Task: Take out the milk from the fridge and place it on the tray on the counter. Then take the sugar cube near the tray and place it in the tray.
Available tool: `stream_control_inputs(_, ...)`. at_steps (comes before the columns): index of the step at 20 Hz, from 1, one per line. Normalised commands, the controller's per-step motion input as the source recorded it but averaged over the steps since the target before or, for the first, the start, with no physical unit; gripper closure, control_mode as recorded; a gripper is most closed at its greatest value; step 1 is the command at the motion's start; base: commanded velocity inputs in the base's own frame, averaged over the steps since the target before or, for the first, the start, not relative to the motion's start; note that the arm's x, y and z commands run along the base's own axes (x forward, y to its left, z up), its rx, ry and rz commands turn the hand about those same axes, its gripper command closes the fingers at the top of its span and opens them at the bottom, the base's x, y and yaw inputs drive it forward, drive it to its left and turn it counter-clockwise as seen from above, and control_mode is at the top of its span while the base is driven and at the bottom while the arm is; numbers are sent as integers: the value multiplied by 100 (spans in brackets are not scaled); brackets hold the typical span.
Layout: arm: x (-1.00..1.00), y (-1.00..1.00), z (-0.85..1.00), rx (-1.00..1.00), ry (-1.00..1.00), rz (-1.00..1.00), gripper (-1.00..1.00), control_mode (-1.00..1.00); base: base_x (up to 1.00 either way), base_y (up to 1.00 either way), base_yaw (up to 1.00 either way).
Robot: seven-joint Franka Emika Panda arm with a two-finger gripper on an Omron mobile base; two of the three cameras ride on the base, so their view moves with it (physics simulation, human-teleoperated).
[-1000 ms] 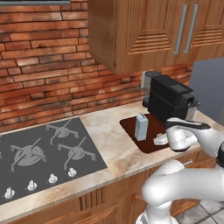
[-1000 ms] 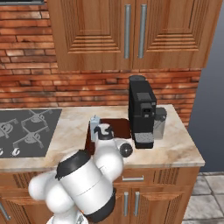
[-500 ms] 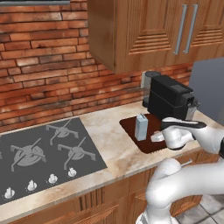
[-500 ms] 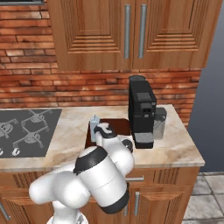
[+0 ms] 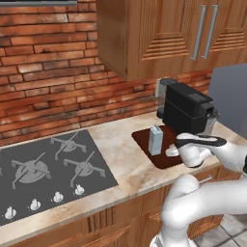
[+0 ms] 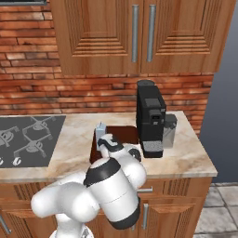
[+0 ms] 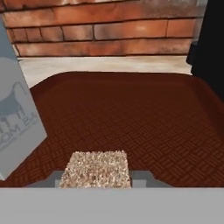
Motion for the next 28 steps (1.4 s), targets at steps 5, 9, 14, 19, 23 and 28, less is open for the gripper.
stream_control_inputs(5,-10,-8,23,0,-3,-3,-100,-100,0,0,0)
stream_control_inputs(9,-7,-9,29,0,-3,-3,-100,-100,0,0,0)
stream_control_inputs(14,-22,-5,64,0,-3,-1,-100,-100,0,0,0)
stream_control_inputs(19,-60,-25,97,0,0,-1,-100,-100,0,0,0)
stream_control_inputs(23,-42,-46,100,0,0,-6,-100,-100,0,0,0)
stream_control_inputs(28,-28,-56,89,2,0,-6,-100,-100,0,0,0)
